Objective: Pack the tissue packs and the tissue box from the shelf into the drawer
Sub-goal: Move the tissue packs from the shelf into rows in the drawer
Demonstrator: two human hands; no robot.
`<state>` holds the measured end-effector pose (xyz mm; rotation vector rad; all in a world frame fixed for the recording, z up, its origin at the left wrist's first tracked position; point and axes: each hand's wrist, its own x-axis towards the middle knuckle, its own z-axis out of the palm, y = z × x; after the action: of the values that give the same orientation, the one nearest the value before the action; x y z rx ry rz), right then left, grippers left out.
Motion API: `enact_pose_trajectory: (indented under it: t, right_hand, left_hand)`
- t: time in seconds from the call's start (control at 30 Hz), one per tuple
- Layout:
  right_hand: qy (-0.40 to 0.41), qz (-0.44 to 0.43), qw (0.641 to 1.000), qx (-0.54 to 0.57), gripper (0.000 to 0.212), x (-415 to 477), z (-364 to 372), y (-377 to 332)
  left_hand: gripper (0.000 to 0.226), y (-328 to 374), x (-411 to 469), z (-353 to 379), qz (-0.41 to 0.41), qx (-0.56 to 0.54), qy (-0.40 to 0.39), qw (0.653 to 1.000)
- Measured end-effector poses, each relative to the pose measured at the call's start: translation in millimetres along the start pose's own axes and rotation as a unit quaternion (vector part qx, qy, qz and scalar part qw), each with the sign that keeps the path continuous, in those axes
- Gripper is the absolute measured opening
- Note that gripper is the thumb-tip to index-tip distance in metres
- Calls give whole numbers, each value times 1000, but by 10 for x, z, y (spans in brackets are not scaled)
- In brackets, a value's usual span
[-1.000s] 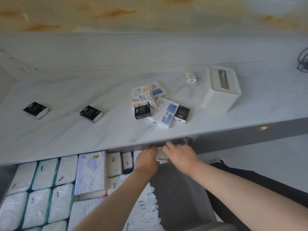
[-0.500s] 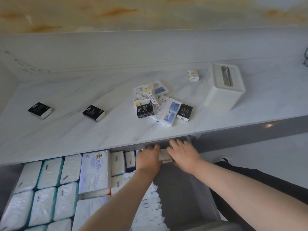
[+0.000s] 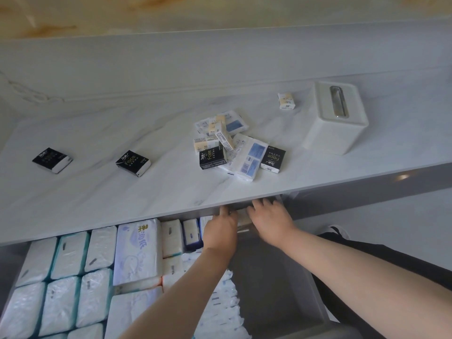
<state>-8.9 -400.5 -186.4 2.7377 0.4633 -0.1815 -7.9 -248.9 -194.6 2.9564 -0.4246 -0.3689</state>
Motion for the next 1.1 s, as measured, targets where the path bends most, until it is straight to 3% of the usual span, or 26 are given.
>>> enact_pose_trajectory:
  t: [0.2,0.37,0.53,0.63,0.73,0.93,1.1]
  right_hand:
    - [11,11,1000,9,45,-24,40,43]
    - [-33,-3,999,3,52,-18,1,80]
    - [-37,-36,998,47,39,-150,-259,186]
    - [-8,-71,993,97,23,-280,-497,281]
    - [48,-93,987,125,19,-369,-752,417]
    - [130,20,973,189,15,-226,-1191,830]
    - [116,112,947,277,23,233,-1309,1101]
  left_hand:
    - [41,81,25,51,23,-106,-22,994]
    - [34,-77,15,8,10,-218,-33,975]
    - [34,-142,-141,-238,50,-205,-48,976]
    - [38,-104,-224,-464,80,-187,-39,978]
    - [26,-39,-247,-788,96,-185,-32,978]
    - [25,79,-42,-1515,123,-189,69,972]
    - [38,28,469,-1857,88,-95,166,978]
